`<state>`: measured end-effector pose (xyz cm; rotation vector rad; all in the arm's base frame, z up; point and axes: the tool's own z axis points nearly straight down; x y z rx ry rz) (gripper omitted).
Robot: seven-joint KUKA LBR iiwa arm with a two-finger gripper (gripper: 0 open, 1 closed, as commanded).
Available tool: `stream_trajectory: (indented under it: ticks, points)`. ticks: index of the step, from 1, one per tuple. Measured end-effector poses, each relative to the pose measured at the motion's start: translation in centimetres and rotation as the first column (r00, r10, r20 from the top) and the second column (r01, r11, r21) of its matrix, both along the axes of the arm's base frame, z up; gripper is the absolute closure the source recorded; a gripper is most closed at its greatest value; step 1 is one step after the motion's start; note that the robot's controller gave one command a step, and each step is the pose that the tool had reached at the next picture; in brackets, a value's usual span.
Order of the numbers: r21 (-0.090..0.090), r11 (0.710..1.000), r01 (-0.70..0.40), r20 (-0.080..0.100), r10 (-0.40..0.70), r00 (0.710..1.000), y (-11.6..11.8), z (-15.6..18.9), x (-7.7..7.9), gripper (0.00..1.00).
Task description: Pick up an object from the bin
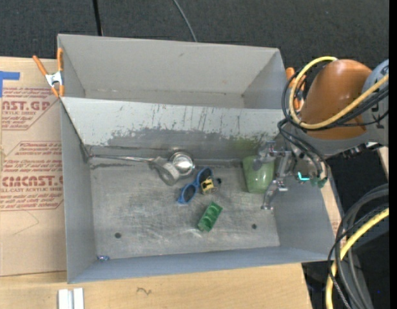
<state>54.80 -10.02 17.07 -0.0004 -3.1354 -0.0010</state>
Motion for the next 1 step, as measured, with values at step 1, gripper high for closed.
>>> stream_trajectory:
  ticks: [1]
  points:
    - [0.002,0.992,0.123,0.0,-0.123,0.992,6.03,-9.35,0.89,0.0]
